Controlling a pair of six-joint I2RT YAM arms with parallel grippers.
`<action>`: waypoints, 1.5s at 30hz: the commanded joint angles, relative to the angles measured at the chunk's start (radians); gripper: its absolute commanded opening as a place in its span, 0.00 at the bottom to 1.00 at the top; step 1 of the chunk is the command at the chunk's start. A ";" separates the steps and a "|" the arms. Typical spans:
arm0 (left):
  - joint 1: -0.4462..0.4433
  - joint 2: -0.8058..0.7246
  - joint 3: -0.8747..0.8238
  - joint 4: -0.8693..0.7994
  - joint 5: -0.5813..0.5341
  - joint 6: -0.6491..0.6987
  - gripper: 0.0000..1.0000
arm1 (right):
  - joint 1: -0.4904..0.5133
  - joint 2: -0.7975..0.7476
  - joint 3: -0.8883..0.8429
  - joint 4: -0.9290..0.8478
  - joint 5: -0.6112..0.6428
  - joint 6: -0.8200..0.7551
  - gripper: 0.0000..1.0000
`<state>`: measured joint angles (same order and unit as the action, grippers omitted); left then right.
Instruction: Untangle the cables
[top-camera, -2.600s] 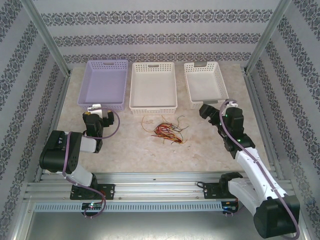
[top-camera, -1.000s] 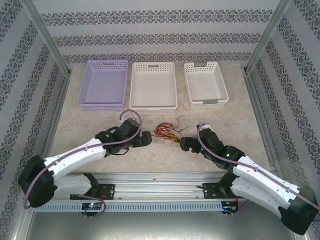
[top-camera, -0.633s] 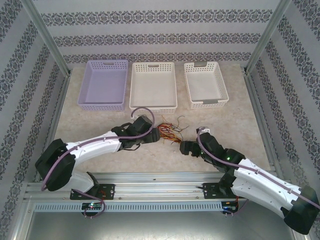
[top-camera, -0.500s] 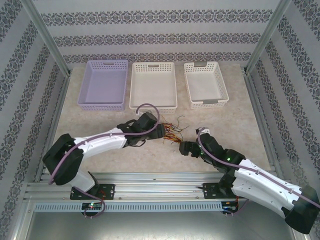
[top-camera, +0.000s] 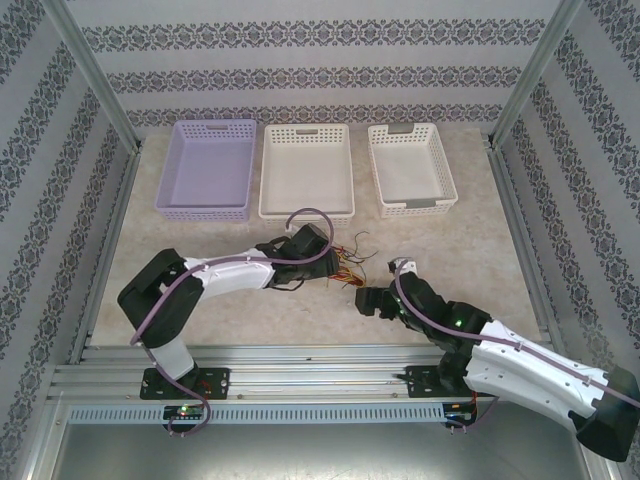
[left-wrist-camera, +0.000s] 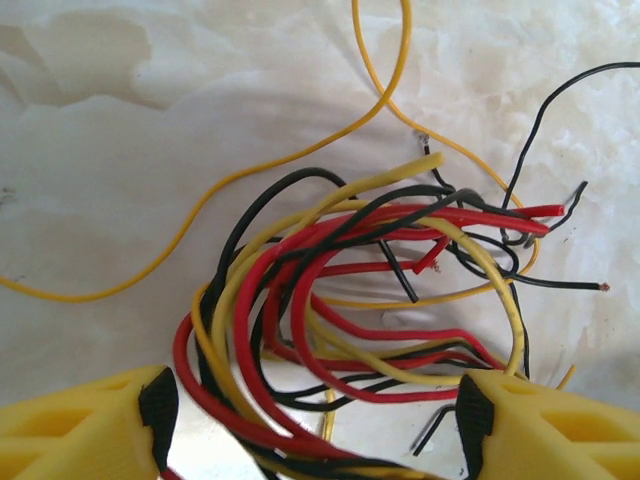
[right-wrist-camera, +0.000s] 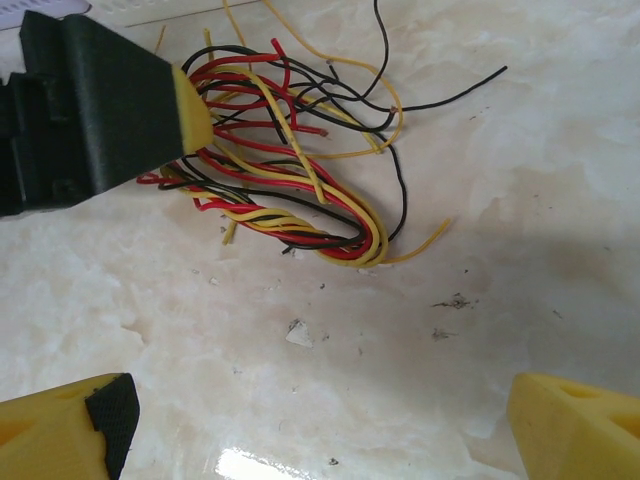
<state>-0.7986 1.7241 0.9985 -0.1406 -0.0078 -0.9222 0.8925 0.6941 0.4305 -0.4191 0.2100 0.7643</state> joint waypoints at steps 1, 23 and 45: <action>-0.009 0.033 0.033 0.009 -0.005 -0.017 0.69 | 0.018 -0.006 -0.008 -0.006 0.042 0.026 0.95; 0.000 0.049 -0.084 0.118 -0.009 -0.015 0.00 | 0.087 0.201 0.014 0.099 0.093 0.205 0.95; -0.129 -0.358 -0.421 0.411 -0.155 0.060 0.00 | 0.080 0.482 0.077 0.439 -0.095 -0.017 0.68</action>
<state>-0.9157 1.3861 0.5713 0.2207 -0.1337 -0.8997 0.9501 1.1648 0.4892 -0.0517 0.1562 0.8185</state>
